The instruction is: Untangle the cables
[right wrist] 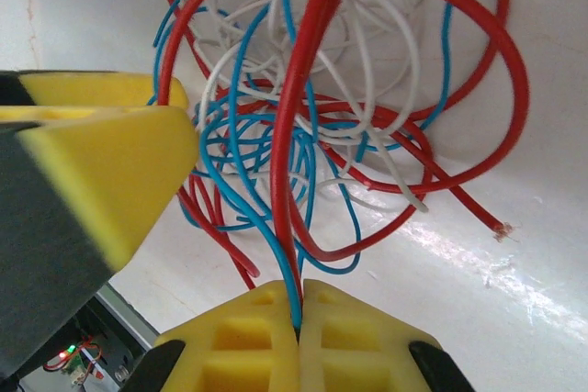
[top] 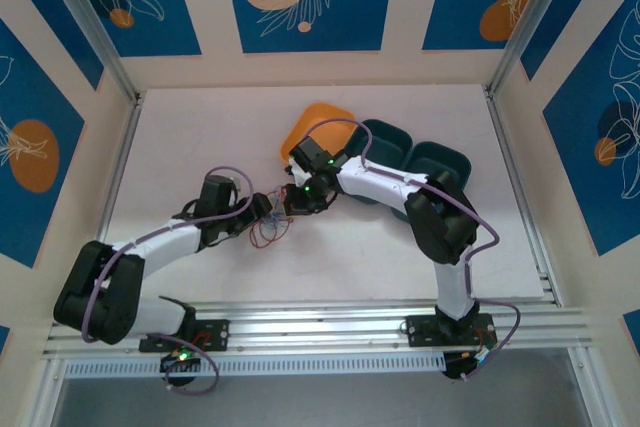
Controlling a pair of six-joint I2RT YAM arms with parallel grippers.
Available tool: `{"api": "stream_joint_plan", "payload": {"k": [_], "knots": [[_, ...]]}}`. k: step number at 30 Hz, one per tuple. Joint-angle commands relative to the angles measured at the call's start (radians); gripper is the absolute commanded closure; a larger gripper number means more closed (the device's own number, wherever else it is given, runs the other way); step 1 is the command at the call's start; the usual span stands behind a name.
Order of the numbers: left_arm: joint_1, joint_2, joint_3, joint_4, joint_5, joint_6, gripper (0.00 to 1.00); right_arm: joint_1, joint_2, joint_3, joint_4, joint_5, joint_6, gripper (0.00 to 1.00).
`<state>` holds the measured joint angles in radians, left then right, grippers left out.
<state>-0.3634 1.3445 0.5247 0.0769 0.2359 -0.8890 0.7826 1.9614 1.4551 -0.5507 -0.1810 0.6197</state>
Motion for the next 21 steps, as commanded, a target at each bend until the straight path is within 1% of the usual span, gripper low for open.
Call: {"api": "stream_joint_plan", "payload": {"k": [1,3,7,9,16,19,21], "knots": [[-0.006,0.026,0.017,0.005,0.004,-0.006,0.39,0.000,-0.047,-0.015,0.023,-0.032,0.021,0.99],[-0.006,0.033,0.015,0.001,-0.004,-0.008,0.45,0.000,-0.048,-0.021,0.029,-0.036,0.024,0.96],[-0.006,0.038,0.014,0.003,-0.007,-0.006,0.53,0.000,-0.047,-0.035,0.042,-0.043,0.034,0.91],[-0.005,0.041,0.018,0.003,-0.007,-0.005,0.54,-0.003,-0.045,-0.042,0.051,-0.051,0.039,0.85],[-0.006,0.049,0.029,0.003,-0.021,-0.008,0.57,-0.003,-0.043,-0.067,0.089,-0.084,0.044,0.81],[-0.007,0.051,0.031,0.003,-0.039,-0.017,0.60,0.000,-0.062,-0.111,0.138,-0.090,0.025,0.78],[-0.006,0.057,0.036,0.011,-0.046,-0.018,0.61,0.006,-0.077,-0.163,0.195,-0.088,0.000,0.74]]}}
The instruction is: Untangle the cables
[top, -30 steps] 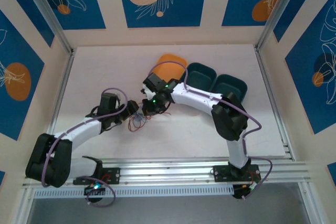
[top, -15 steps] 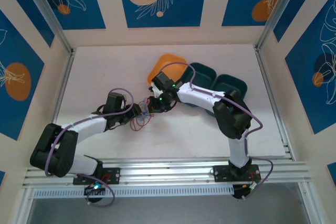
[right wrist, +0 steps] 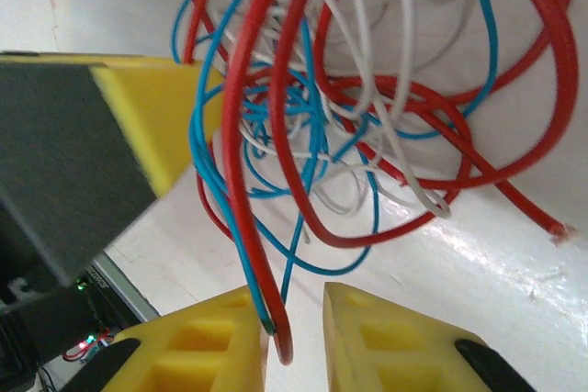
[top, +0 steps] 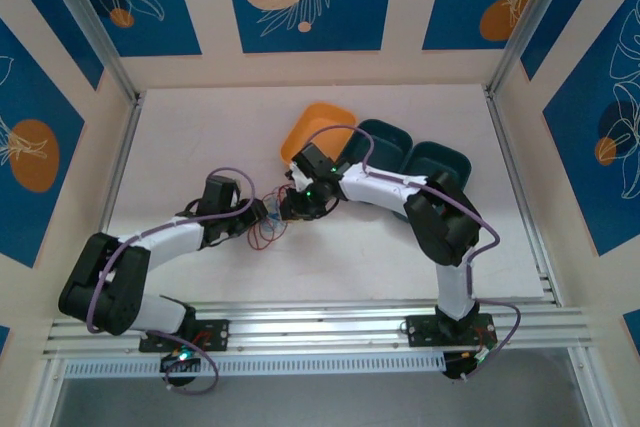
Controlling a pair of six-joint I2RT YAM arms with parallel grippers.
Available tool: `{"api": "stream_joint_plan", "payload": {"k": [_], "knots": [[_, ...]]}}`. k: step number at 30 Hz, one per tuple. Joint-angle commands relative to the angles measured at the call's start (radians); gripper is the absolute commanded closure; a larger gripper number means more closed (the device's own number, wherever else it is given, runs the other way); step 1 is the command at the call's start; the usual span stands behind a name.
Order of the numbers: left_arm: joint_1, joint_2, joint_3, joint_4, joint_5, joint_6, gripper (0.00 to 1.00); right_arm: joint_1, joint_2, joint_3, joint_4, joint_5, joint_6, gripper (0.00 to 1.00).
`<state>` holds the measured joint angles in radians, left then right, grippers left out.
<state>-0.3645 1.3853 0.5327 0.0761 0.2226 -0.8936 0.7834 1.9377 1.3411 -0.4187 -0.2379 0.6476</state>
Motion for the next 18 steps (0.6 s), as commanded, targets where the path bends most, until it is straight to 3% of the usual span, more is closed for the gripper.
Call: {"api": "stream_joint_plan", "payload": {"k": [1,10,18], "knots": [[-0.005,0.019,0.031,0.014,-0.030,-0.014,0.61,0.007,-0.057,-0.071,0.087,-0.028,-0.033,0.73],[-0.005,0.087,0.083,0.033,0.002,-0.005,0.65,0.029,-0.080,-0.247,0.417,-0.010,0.002,0.77],[-0.005,0.112,0.087,0.053,-0.016,-0.016,0.73,0.033,-0.136,-0.379,0.544,0.070,0.036,0.85]]}}
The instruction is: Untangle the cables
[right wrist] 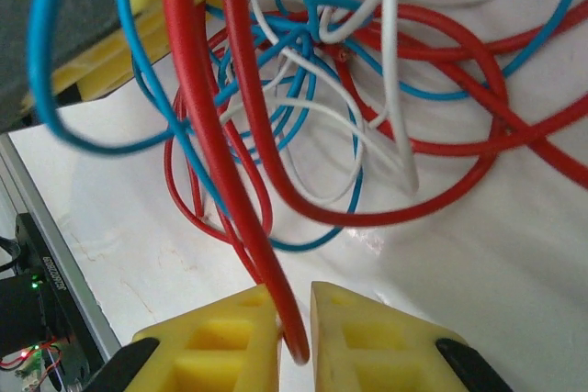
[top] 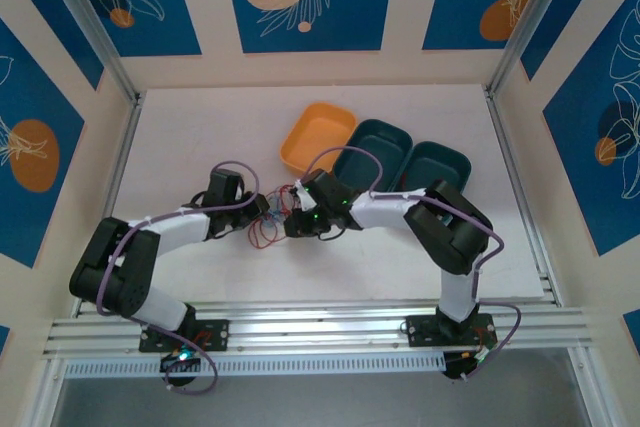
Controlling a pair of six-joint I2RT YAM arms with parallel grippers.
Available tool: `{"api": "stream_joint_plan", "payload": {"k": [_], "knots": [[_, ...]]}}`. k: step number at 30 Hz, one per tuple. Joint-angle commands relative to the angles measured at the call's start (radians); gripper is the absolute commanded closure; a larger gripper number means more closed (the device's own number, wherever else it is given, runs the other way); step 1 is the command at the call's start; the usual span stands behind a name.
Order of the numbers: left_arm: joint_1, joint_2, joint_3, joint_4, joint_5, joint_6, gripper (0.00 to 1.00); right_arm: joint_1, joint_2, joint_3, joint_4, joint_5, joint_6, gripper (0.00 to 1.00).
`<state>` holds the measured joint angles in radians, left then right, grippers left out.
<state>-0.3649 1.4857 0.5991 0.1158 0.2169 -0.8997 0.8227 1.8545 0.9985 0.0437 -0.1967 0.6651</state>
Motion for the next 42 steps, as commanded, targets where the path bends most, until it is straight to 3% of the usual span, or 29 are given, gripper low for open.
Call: {"api": "stream_joint_plan", "payload": {"k": [1,9,19,30,42], "knots": [[-0.005,0.010,0.021,0.012,-0.017,-0.011,0.75,-0.008,-0.060,-0.051,0.092,0.029,0.020,0.85],[-0.002,-0.038,-0.015,0.036,-0.110,-0.048,0.82,-0.017,-0.122,-0.124,0.120,0.097,0.020,1.00],[0.017,-0.052,-0.016,-0.032,-0.186,-0.011,0.94,-0.072,-0.278,-0.273,0.182,0.213,0.018,1.00],[0.034,-0.033,-0.017,-0.025,-0.237,0.025,0.95,-0.125,-0.509,-0.438,0.191,0.387,-0.064,1.00],[0.046,0.004,-0.022,0.001,-0.237,0.035,0.96,-0.234,-0.883,-0.578,0.107,0.423,-0.070,1.00]]}}
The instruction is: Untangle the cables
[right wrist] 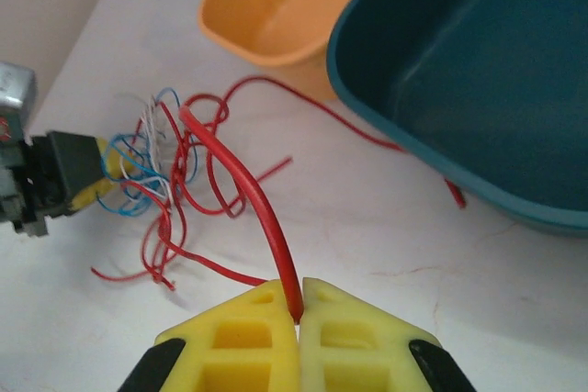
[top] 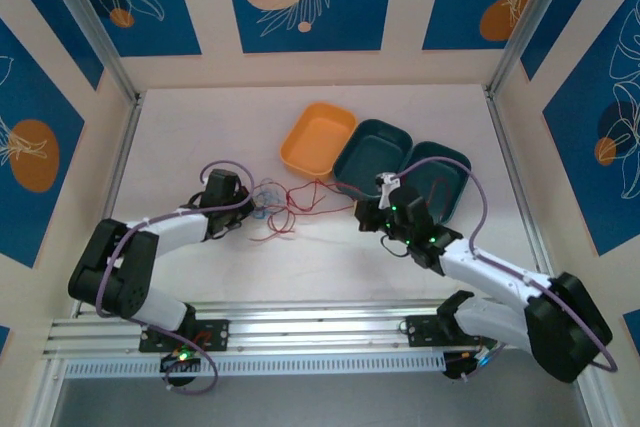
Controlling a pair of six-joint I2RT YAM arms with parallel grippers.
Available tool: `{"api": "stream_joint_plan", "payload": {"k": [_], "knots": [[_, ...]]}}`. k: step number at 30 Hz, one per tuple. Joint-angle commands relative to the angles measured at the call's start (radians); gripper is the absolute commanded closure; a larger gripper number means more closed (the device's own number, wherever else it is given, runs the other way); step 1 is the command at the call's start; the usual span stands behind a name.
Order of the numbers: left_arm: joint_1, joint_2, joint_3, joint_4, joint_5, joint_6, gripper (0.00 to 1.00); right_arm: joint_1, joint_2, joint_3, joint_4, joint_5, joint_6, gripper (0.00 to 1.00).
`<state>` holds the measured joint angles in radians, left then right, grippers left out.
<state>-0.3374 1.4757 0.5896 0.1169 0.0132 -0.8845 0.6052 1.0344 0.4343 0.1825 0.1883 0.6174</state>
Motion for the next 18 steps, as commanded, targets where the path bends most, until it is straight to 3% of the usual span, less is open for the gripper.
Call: {"api": "stream_joint_plan", "payload": {"k": [1,8,18], "knots": [[0.019,0.014,-0.010,-0.003,-0.035,0.021,0.96,-0.025,-0.091,-0.018,-0.044,0.035,-0.028,1.00],[0.042,0.000,-0.021,-0.022,-0.050,0.028,0.97,-0.111,-0.231,0.020,-0.164,-0.042,-0.078,1.00],[0.085,-0.027,-0.040,-0.065,-0.083,0.042,0.98,-0.134,-0.339,0.091,-0.269,-0.091,-0.109,1.00]]}}
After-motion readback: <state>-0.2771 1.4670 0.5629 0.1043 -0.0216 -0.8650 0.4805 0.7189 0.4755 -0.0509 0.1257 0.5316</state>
